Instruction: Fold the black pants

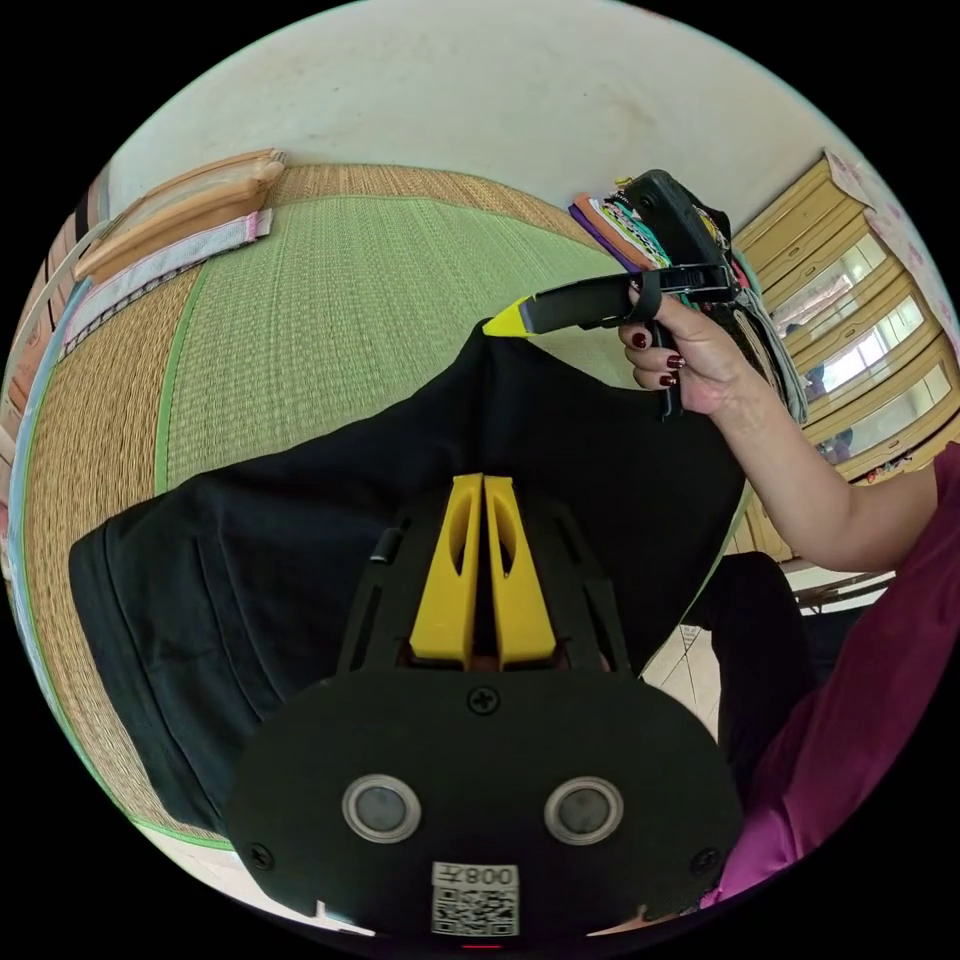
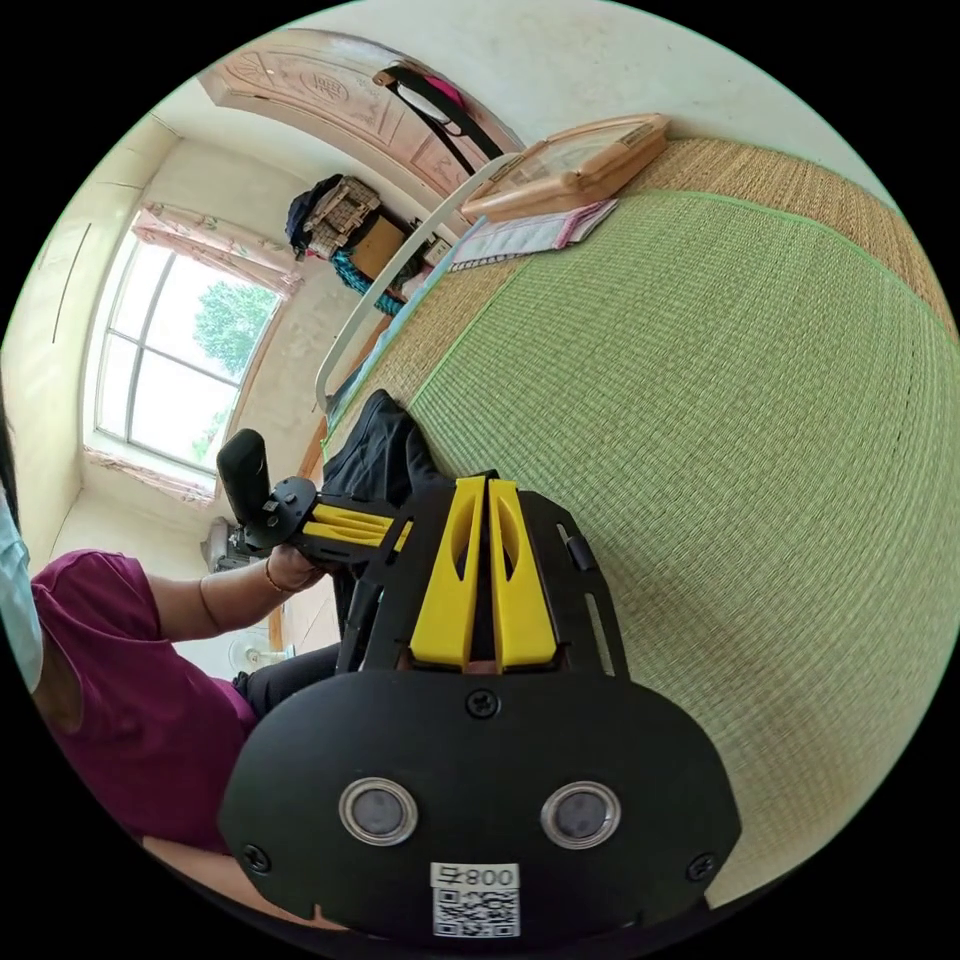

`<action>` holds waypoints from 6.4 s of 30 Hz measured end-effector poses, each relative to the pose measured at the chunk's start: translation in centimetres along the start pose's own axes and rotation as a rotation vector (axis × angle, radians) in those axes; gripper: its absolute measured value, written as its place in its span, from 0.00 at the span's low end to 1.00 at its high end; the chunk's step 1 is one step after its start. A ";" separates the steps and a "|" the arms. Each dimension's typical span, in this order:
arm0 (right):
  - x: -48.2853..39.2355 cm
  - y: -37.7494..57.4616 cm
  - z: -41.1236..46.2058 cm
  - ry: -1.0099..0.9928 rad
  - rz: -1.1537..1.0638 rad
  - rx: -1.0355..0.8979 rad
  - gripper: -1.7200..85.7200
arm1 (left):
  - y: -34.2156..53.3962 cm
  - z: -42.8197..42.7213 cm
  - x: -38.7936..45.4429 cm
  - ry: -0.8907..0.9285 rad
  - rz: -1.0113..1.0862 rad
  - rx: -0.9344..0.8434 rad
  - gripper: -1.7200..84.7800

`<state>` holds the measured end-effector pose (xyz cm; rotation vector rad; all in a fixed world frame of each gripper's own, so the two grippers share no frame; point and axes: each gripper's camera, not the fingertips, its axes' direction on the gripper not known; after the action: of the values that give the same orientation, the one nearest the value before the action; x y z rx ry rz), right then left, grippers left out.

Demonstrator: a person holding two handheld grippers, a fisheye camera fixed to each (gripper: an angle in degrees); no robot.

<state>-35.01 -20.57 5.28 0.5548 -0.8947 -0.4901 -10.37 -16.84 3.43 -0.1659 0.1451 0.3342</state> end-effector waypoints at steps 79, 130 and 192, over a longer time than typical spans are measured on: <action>-15.0 10.3 -15.0 0.257 0.006 0.142 0.02 | 13.6 -14.1 1.4 -0.220 -0.402 -0.026 0.02; -6.0 69.9 -36.8 0.603 0.914 0.821 0.12 | -33.0 25.7 61.7 0.302 0.688 -0.294 0.12; 5.0 105.0 -33.9 -0.401 0.397 1.329 0.07 | -50.7 34.3 86.9 0.489 0.894 -0.393 0.06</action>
<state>13.12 63.94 57.62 1.4604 -1.6423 0.4669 91.82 -30.47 29.26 -0.5746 0.6454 1.2153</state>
